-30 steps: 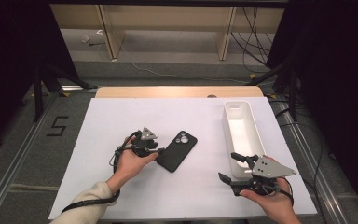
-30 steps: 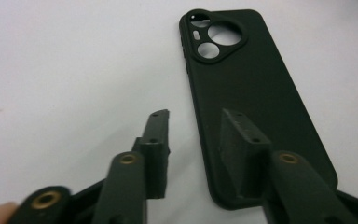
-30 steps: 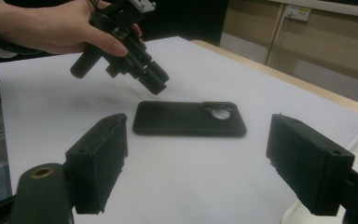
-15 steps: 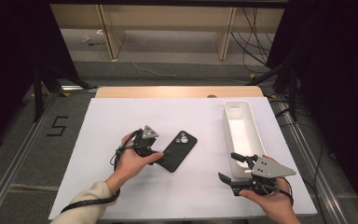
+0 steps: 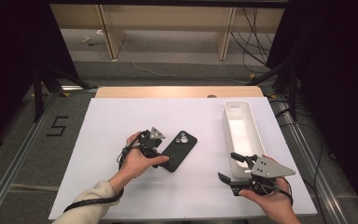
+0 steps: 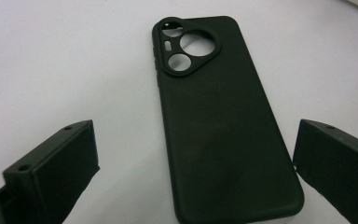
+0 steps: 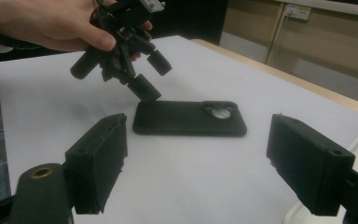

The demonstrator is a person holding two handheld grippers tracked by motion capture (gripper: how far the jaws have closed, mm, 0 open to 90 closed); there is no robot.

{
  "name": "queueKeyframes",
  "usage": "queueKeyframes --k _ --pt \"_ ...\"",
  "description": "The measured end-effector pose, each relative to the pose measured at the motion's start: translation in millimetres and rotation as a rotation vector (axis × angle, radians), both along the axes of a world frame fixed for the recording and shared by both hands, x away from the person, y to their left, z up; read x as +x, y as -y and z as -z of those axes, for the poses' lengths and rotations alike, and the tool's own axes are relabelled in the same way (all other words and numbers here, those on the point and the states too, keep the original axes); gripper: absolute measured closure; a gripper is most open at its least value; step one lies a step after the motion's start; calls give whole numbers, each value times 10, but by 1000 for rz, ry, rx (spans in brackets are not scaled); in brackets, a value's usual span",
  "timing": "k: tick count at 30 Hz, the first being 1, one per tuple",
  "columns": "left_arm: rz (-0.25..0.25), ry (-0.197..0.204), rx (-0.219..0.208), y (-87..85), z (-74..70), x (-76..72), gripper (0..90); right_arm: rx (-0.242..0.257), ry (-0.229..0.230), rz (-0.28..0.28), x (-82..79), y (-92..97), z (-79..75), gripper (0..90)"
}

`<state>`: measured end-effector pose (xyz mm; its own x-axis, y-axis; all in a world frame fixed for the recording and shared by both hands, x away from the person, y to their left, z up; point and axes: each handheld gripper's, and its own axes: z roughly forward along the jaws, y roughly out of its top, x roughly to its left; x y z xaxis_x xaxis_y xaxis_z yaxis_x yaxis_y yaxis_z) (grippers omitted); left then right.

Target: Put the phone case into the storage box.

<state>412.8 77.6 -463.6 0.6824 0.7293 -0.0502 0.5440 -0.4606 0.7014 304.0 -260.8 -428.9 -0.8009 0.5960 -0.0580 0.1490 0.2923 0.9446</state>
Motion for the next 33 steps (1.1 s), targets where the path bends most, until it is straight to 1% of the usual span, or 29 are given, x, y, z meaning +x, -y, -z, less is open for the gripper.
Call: queueKeyframes --k 7,11,14,17,21,23,29,33 --pt "15 -11 4 85 15 5 0 1 0 4 1 -4 1 215" --pt "21 -34 4 122 35 16 0 2 -2 5 0 -3 1 215" --pt "26 -44 9 159 49 24 4 2 -1 5 1 -3 1 215" --pt "35 -56 24 188 60 41 11 2 -2 5 0 -3 2 215" --pt "27 -68 41 221 88 64 16 1 -1 4 0 -1 1 215" --pt "24 -74 58 232 95 79 22 1 -3 5 0 -2 3 215" --pt "33 -101 91 291 125 109 50 1 -1 4 0 0 1 214" --pt "46 -107 111 331 130 113 56 2 0 4 1 1 2 215"
